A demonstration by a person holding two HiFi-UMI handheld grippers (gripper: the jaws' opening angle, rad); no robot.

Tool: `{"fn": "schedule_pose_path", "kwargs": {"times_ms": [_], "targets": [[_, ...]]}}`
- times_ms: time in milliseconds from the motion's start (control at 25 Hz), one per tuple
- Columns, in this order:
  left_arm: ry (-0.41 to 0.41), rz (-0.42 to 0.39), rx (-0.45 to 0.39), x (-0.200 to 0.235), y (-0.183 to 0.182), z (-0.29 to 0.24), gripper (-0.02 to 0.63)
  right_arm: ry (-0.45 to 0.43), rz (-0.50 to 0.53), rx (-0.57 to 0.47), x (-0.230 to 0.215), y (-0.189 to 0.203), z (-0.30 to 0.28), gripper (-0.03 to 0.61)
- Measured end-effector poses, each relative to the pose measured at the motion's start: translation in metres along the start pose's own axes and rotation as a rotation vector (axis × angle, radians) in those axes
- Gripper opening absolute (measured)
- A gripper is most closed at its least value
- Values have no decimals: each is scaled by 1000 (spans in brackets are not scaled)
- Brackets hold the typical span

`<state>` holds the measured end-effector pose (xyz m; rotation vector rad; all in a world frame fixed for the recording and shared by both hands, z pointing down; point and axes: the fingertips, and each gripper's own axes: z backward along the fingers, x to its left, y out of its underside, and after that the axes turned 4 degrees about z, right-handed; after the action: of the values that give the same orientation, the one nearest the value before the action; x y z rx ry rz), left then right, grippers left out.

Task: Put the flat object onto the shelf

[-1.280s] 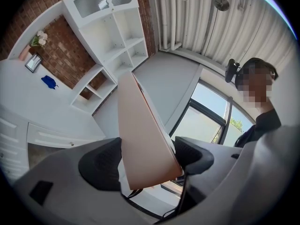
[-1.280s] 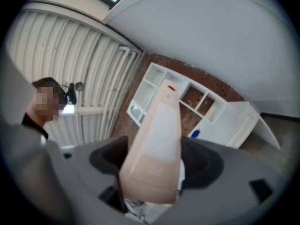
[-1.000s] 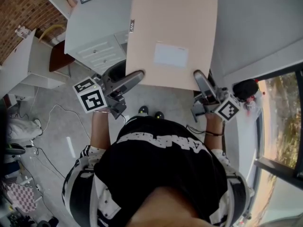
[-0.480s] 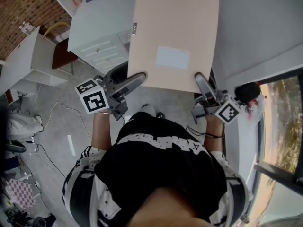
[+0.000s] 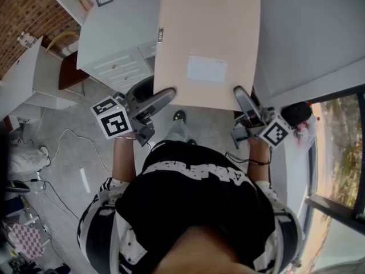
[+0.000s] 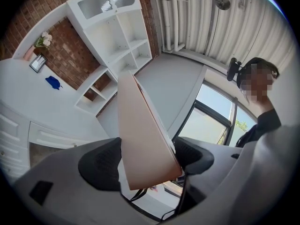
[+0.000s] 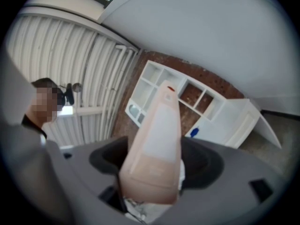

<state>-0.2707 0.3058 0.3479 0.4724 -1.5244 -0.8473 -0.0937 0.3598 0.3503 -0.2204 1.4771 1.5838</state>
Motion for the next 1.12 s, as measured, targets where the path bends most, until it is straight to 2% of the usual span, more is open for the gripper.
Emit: {"fn": "schedule_pose_path", "kwargs": {"times_ms": [280, 520, 720, 1120], "targets": [[23, 21, 9, 57, -44, -38, 351, 34, 12, -5, -46, -26, -56, 341], [65, 25, 19, 52, -55, -53, 351, 72, 26, -25, -43, -41, -53, 341], [72, 40, 38, 89, -68, -81, 351, 95, 27, -31, -81, -52, -76, 341], [87, 56, 65, 111, -83, -107, 352, 136, 14, -45, -106, -65, -90, 341]]}}
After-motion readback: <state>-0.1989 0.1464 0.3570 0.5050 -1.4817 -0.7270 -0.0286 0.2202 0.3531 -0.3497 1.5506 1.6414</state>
